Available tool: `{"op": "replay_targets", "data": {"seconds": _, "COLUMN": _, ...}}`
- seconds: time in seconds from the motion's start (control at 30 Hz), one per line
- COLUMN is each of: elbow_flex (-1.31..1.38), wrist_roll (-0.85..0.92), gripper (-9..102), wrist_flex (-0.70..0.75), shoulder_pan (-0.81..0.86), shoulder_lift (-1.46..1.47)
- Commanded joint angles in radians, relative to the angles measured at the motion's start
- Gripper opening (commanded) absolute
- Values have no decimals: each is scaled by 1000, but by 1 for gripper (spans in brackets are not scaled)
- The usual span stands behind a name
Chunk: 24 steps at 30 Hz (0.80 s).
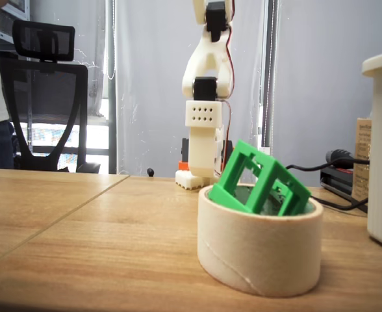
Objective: Grasp a component and put it in the bin.
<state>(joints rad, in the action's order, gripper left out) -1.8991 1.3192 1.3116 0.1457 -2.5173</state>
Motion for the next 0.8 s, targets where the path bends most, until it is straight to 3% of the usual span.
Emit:
{"op": "replay_targets", "data": {"seconds": 0.0, "elbow_flex": -52, "wrist_roll": 117, "gripper": 11, "wrist_flex": -12, "shoulder_pan": 109, "shoulder_lift": -80}}
{"op": "replay_targets", "data": {"seconds": 0.33, "elbow_flex": -305, "wrist_roll": 278, "gripper": 4, "wrist_flex": -12, "shoulder_pan": 420, "shoulder_lift": -250}}
{"op": "replay_targets", "data": {"seconds": 0.77, "elbow_flex": -709, "wrist_roll": 354, "gripper": 0, "wrist_flex": -12, "shoulder_pan": 508, "shoulder_lift": -545}}
